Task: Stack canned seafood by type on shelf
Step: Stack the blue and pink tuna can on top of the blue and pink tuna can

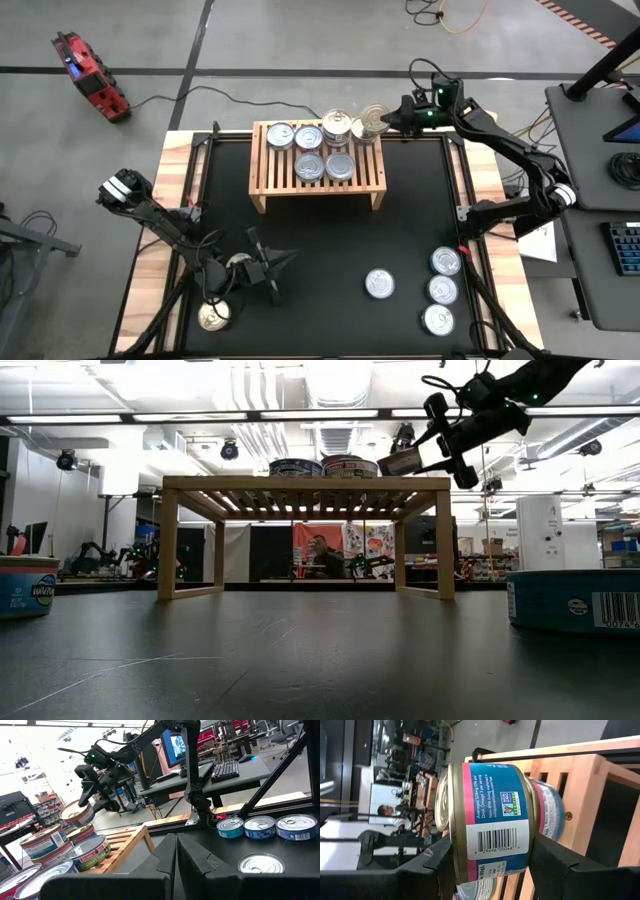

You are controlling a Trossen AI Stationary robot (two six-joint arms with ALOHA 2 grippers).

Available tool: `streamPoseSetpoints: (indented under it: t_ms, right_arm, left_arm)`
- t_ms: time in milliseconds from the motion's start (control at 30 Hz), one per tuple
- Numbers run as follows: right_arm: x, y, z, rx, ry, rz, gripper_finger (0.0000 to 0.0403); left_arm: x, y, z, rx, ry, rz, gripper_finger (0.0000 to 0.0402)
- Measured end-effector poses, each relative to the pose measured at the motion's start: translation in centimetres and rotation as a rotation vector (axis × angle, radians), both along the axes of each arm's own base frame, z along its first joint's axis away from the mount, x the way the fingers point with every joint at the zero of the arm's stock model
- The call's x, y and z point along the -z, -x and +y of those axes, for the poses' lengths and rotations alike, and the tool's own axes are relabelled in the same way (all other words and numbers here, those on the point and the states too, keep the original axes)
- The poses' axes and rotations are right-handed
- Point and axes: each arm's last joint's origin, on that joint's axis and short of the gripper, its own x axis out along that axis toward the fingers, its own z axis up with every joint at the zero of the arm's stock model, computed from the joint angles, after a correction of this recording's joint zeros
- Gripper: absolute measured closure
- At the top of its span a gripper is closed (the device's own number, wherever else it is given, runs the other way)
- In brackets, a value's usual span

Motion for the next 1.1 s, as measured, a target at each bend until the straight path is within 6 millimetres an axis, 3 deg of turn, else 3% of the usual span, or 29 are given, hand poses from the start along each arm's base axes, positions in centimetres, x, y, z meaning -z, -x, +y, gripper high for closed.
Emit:
streamPoseSetpoints:
  t_ms: [633, 1100]
  right_arm:
    - [0.03, -0.75, 0.45, 0.021, -0.011, 0.013, 0.0212]
    - [0.03, -0.99, 0.58, 0.019, 0.024, 0.026, 0.0167]
  left_arm:
    - [0.09, -0.01, -0.01, 0.0, -0.008, 0.008, 0.04]
    - [0.13, -0.03, -0.02, 0.0, -0.01, 0.01, 0.04]
